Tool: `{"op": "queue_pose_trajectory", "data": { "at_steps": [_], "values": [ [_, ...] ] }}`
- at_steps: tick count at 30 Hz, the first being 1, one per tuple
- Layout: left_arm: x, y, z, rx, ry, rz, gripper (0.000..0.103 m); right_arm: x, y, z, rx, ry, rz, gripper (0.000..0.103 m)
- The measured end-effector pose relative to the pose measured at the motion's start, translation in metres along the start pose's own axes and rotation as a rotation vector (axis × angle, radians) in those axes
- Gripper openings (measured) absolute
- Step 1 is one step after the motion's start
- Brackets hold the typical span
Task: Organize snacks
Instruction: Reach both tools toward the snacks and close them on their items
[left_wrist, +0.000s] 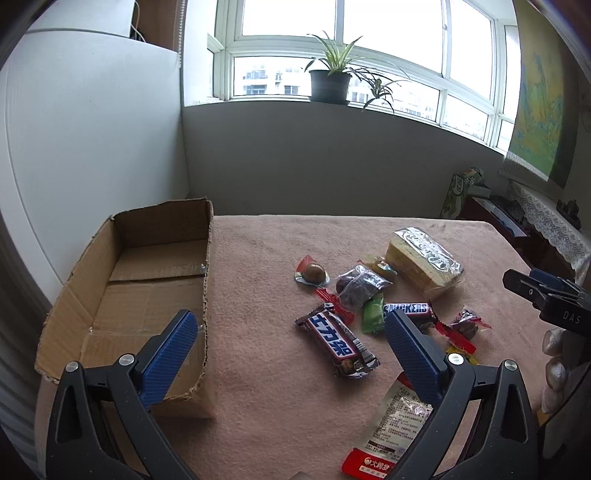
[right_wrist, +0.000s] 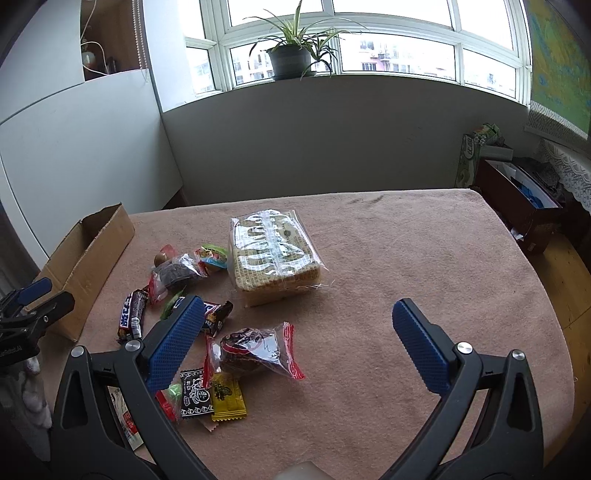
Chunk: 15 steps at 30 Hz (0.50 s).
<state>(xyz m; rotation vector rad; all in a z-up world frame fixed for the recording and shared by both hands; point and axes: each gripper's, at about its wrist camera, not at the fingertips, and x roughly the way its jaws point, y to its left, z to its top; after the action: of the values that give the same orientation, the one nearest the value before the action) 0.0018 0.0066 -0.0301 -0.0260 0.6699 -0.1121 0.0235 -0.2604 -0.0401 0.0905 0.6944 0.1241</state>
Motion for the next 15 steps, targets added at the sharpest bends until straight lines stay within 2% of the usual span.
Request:
{"op": "queue_pose_trajectory", "data": {
  "at_steps": [4,9,15],
  "values": [
    [0.019,-0.008,-0.011,0.012,0.075,-0.024,0.095,0.012,0.008,-0.010,-0.018,0.052,0.015,0.103],
    [0.036,-0.012,-0.016,-0.009,0.141,-0.047,0.094,0.025,0.018,-0.018,-0.040,0.104,0.033,0.103],
    [0.039,-0.017,-0.014,-0.002,0.136,-0.015,0.094,0.034,0.028,-0.022,-0.066,0.137,0.038,0.103]
  ]
}}
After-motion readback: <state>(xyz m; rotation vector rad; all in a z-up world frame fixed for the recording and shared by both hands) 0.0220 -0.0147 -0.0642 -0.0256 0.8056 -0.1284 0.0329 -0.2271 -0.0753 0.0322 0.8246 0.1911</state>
